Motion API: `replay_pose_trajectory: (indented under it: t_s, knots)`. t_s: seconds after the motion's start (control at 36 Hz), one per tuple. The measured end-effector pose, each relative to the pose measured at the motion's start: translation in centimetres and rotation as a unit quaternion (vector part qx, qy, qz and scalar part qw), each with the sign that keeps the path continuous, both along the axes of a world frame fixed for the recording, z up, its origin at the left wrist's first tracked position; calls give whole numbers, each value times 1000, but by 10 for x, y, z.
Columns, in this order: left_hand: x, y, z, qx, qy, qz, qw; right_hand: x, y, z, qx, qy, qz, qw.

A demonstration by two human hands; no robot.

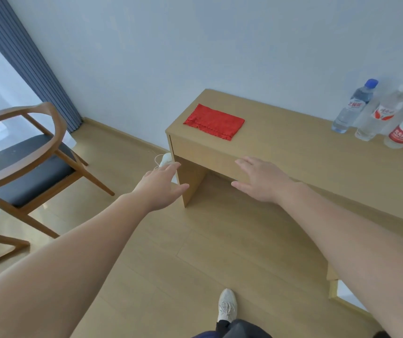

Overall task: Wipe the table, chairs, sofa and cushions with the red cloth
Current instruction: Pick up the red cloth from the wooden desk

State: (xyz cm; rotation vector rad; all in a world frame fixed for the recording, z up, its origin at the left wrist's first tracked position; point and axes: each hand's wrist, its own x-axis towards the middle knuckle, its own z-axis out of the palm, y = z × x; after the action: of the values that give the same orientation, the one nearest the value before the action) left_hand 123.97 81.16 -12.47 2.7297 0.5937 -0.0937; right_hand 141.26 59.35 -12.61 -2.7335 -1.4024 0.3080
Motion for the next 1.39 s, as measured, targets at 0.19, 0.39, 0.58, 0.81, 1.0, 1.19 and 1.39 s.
replay_pose_trajectory:
  t_s: [0.19, 0.39, 0.58, 0.81, 1.0, 1.19, 1.39]
  knots:
    - [59, 26, -6, -12, -7, 21, 1000, 68, 39, -5, -14, 4, 27, 1000]
    - [98, 64, -11, -18, -3, 37, 999, 108, 80, -10, -38, 16, 45, 998]
    - [143, 114, -23, -22, -10, 18, 1000, 143, 129, -20, -57, 8, 46, 997]
    - [215, 198, -39, -26, 0, -24, 999, 191, 203, -36, -79, 16, -3, 997]
    - [274, 258, -57, -30, 6, -92, 995, 224, 252, -60, -112, 35, -54, 992]
    - [316, 286, -74, -28, 25, -124, 992, 257, 277, -84, -142, 45, -77, 986]
    - [347, 293, -92, -29, 37, -116, 992, 290, 294, -120, -185, 68, -52, 979]
